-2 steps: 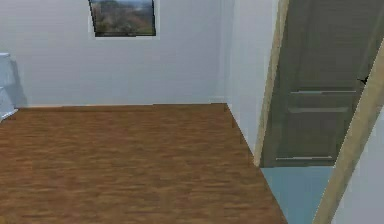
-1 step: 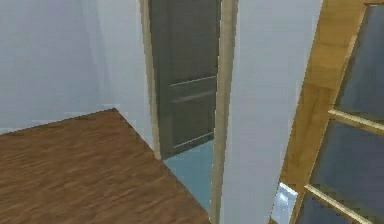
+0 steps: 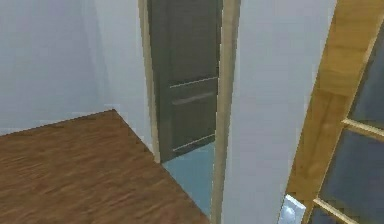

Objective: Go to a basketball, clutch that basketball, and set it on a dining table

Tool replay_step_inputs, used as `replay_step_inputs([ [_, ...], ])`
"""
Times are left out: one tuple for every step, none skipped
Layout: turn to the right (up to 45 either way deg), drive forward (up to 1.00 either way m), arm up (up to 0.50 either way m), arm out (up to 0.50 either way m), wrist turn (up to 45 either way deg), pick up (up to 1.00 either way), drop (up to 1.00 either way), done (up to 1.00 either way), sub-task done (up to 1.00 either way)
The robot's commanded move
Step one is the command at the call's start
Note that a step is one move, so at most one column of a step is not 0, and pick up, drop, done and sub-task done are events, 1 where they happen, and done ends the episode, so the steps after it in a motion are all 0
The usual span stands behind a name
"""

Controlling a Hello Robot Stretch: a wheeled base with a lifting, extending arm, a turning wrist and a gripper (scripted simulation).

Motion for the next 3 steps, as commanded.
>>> replay_step_inputs([
  [-6.0,0.00,0.00,0.00,0.0,0.00,0.00,0.00,0.00],
  [0.0,0.65,0.00,0.00,0.0,0.00,0.00,0.00,0.00],
  [-12.0,0.00,0.00,0.00,0.0,0.00,0.00,0.00,0.00],
])
